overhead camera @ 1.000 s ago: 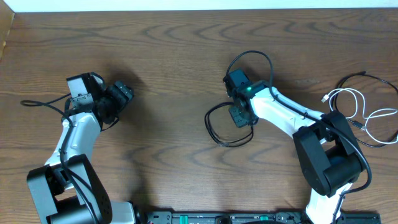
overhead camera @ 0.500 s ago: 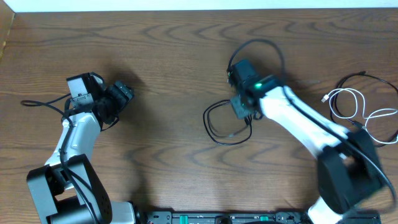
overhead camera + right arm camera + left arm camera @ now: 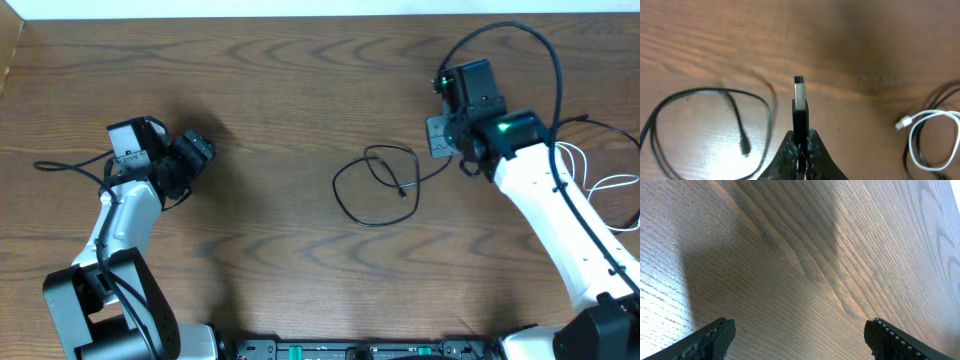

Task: Untangle cables
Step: 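Carry the black cable right with the right gripper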

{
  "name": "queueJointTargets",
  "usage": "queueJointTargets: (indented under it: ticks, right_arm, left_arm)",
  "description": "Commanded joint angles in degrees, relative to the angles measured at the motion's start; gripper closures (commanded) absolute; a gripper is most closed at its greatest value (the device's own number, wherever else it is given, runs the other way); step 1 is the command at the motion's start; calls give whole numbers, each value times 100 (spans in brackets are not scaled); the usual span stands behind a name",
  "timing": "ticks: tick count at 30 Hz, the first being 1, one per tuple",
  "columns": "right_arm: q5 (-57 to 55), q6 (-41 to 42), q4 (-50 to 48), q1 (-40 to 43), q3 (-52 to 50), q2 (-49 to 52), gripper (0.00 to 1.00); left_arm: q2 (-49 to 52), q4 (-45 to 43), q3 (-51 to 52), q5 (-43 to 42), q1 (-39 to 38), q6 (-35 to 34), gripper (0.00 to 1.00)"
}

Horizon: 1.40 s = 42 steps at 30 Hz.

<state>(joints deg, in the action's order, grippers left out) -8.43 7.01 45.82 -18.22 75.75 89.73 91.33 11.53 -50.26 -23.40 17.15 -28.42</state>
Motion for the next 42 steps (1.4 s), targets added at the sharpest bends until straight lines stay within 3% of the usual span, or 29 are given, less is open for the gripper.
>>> queueJointTargets:
  ticks: [1,8,10,12,16,19,21,27,30,33,37,42]
  right_arm:
    - [767,61,28,50,20,243,99]
    - [1141,-278,-13,-131,20,1005,98]
    - [1139,-378,-59,-138,20,1257,94]
    - [1137,-435,-85,-138,20,1499,83]
    - [1139,-435,-66,-133,20,1952,51]
    - [1147,-435,20,-138,20,2288,42]
    - [1185,-435,87,-146,20,2476,41]
    - [1185,-435,190,-291,20,3003,46]
    - [1147,-437,264,-356,20,3191,62]
    - [905,-435,400,-369,20,3276,85]
    - [459,-435,507,-352,22,3276,99]
    - [667,-431,671,-358,177,3272,99]
  left_arm:
    - [-68,-2,2,70,13,70,12]
    - [-68,-2,2,70,13,70,12]
    - [-68,-2,2,70,13,70,12]
    - [-68,-2,2,70,13,70,12]
    - [-68,-4,2,70,13,70,12]
    - [-68,-2,2,70,13,70,12]
    - [-68,-2,2,70,13,70,12]
    - [-68,-2,2,70,13,70,12]
    - [-68,-2,2,70,13,72,12]
    - [-68,-2,2,70,13,72,12]
    - [-68,-4,2,70,13,72,12]
    - [-68,-4,2,70,13,72,12]
